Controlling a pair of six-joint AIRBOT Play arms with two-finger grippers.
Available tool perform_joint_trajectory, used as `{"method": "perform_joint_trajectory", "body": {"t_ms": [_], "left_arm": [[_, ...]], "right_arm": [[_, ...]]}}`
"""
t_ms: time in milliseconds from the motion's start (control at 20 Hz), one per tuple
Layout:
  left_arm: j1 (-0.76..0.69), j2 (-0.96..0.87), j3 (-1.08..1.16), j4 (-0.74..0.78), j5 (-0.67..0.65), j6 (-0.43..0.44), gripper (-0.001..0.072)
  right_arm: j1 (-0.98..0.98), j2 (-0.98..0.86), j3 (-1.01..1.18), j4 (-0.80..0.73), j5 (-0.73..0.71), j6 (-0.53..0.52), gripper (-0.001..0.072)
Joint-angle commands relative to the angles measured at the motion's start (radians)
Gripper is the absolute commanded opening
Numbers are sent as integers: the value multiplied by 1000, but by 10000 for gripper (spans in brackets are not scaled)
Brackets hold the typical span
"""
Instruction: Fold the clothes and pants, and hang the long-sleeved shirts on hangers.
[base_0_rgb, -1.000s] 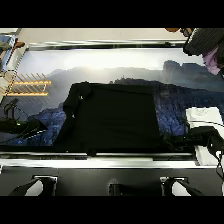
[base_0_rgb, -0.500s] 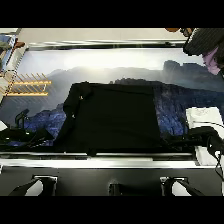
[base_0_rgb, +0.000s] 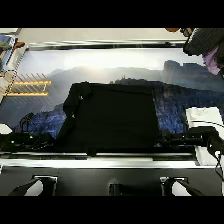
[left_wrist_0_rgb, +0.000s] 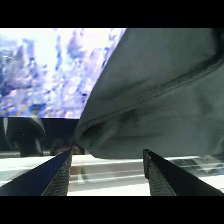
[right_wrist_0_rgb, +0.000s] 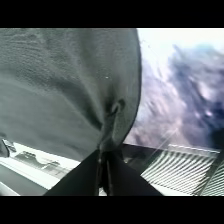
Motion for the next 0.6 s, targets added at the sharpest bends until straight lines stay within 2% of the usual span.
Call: {"method": "perform_joint_trajectory", "body": {"t_ms": [0, 450, 550], "left_arm": [[-10, -6, -44, -6, 28, 20, 509], [-132, -49, -68, -6, 176, 11, 506], [-151, -71, -68, -6, 176, 8, 479]], "right_arm": [[0, 1, 0, 25, -18, 0, 29], [0, 1, 0, 42, -51, 0, 29], [0, 1, 0, 48, -54, 0, 29]]}}
